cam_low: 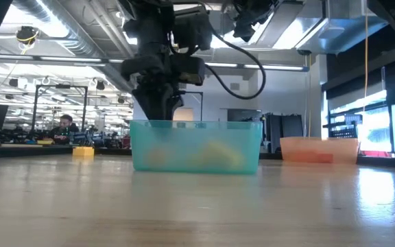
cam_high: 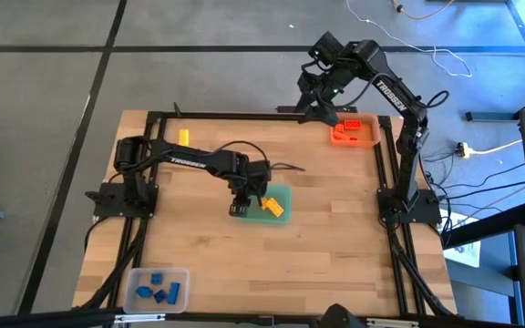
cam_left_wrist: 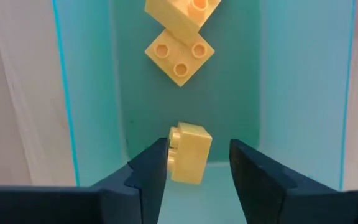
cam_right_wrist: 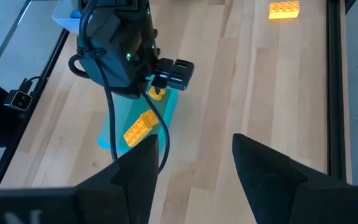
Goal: Sort & place blocks by color
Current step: Put the yellow game piece into the blue bin
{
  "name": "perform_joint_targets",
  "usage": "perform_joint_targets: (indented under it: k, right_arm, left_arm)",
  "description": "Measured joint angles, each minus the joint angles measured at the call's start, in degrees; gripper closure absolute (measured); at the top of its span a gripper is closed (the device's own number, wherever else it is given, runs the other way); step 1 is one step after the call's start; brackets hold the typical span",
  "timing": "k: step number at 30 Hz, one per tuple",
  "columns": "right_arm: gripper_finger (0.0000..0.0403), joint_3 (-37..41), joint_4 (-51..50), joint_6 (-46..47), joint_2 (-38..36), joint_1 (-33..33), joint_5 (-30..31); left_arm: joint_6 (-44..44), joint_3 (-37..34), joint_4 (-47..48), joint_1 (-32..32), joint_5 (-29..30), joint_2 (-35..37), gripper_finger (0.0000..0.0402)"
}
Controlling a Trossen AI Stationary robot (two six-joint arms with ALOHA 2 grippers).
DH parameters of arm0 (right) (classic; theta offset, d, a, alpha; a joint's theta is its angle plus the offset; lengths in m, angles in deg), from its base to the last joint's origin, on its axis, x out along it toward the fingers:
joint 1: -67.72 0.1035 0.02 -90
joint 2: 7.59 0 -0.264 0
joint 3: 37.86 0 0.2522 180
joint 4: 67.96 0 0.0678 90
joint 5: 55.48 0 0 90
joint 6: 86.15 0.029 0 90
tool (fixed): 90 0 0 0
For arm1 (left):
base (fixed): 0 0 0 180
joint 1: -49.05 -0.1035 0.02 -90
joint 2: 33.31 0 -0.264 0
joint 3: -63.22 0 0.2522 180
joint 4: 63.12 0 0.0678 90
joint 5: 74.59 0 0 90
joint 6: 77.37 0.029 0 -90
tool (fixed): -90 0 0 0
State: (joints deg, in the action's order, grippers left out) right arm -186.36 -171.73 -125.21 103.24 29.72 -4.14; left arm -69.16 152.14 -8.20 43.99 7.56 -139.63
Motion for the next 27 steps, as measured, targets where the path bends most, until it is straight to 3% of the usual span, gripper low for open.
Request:
perform_joint_targets:
  k: [5, 10, 16, 22, 27]
  right_arm:
    - [0.0198, 0.0, 0.0, 0.0, 0.0, 0.0, 0.0]
    - [0.0198, 0.0, 0.0, 0.0, 0.0, 0.0, 0.1]
    - [0.0198, 0.0, 0.0, 0.0, 0.0, 0.0, 0.1]
    - [0.0198, 0.0, 0.0, -0.1, 0.0, 0.0, 0.1]
    - [0.0198, 0.0, 0.0, -0.2, 0.0, 0.0, 0.1]
  left_arm:
    - [-5.3, 0.2, 0.4, -1.6, 0.1, 2.3, 0.0237]
    - [-15.7, 0.7, 2.9, -6.2, 6.3, 9.0, 0.0236]
    - [-36.2, 0.7, 16.3, -14.0, 17.0, 17.0, 0.0236]
    - [-53.8, 0.7, 29.5, -23.5, 22.7, 19.8, 0.0235]
    - [-55.9, 0.3, 32.7, -30.7, 23.4, 18.8, 0.0235]
